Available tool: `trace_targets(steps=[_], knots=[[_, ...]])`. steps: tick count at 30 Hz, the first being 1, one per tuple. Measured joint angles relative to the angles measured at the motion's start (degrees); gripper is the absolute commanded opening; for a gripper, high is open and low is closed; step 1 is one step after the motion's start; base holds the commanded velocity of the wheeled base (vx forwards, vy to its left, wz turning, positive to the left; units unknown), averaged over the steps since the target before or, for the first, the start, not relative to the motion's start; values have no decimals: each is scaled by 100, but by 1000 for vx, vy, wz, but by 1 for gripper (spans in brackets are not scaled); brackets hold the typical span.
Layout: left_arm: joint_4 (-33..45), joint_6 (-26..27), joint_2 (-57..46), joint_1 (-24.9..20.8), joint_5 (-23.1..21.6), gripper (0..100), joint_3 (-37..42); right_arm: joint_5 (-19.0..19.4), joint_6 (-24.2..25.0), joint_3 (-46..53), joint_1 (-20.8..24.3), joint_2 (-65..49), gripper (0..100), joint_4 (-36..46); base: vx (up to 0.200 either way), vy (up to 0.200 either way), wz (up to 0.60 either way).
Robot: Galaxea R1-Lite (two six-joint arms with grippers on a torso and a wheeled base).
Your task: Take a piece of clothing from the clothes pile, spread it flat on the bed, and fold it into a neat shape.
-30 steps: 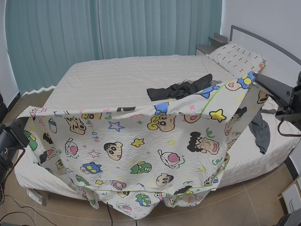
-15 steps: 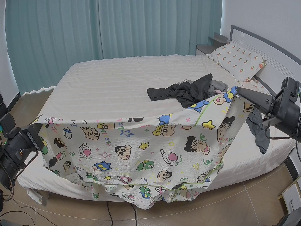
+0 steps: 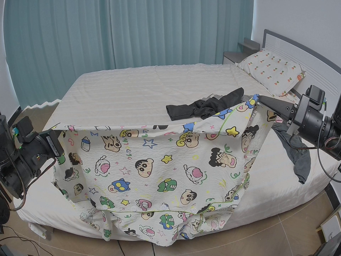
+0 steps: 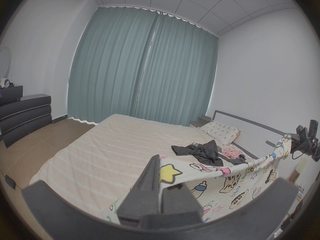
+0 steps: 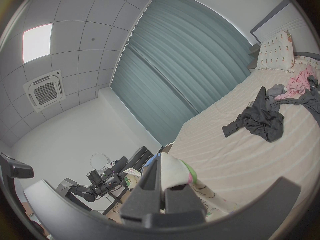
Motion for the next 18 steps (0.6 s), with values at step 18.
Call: trace_targets(steps=[18], knots=[[-17, -467, 1356, 40, 16, 0, -633, -16, 0, -325, -249, 856, 0, -372, 100, 0, 0]])
